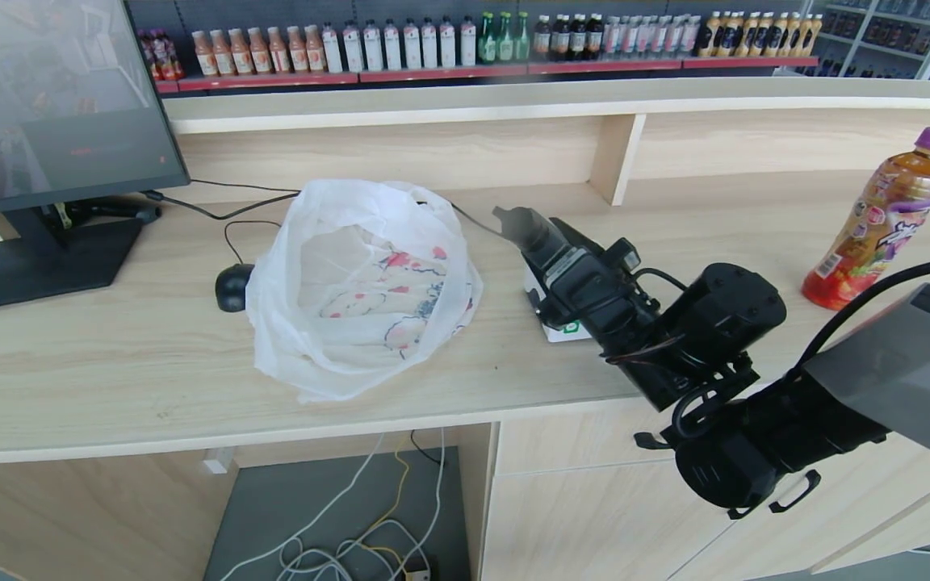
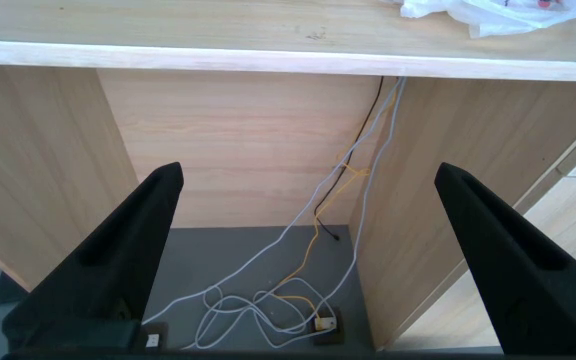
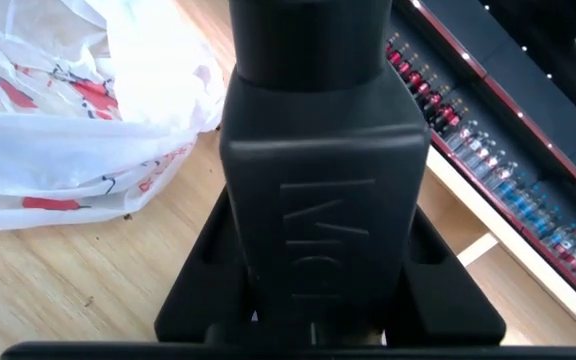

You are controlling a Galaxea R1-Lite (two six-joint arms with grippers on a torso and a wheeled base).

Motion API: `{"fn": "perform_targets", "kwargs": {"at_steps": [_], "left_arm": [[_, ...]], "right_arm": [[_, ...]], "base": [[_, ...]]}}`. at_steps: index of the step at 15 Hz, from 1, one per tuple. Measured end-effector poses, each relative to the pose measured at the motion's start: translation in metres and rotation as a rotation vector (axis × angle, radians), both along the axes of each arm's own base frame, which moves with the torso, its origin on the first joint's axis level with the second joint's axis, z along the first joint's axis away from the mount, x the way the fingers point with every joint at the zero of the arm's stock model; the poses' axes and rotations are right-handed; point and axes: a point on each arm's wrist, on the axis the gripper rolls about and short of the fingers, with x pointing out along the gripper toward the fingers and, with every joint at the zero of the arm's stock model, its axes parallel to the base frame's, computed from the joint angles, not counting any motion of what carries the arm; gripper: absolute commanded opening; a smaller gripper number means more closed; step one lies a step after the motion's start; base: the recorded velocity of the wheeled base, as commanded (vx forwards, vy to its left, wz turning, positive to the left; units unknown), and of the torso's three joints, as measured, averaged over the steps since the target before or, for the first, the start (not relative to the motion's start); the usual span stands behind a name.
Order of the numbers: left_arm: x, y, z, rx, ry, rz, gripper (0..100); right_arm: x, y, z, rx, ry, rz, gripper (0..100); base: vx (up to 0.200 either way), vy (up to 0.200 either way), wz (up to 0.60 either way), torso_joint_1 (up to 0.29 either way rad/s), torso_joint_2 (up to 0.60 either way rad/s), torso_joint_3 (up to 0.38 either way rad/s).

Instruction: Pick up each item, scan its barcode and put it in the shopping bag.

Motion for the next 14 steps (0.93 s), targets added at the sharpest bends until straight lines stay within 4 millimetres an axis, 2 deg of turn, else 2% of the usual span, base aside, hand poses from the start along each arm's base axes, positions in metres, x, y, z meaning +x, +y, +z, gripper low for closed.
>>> {"fn": "perform_targets", "kwargs": {"at_steps": [6,9,14], "left_arm": [[0.000,0.000,0.000,0.000,0.000,0.000,100],[0.000,0.000,0.000,0.000,0.000,0.000,100],[0.000,0.000,0.000,0.000,0.000,0.000,100]], "right_arm": [[0.003,0.000,0.002,0.013,0.001,-0.003,0],[0.007,0.000,0.011,0.057,-0.016,-0.003,0],[0.008,-0.011,0.019,0.086,-0.026,-0.018,0]], "base": [[0.000,0.000,0.00,0.000,0.00,0.000],[0.000,0.000,0.00,0.000,0.00,0.000],[0.000,0.000,0.00,0.000,0.00,0.000]]}}
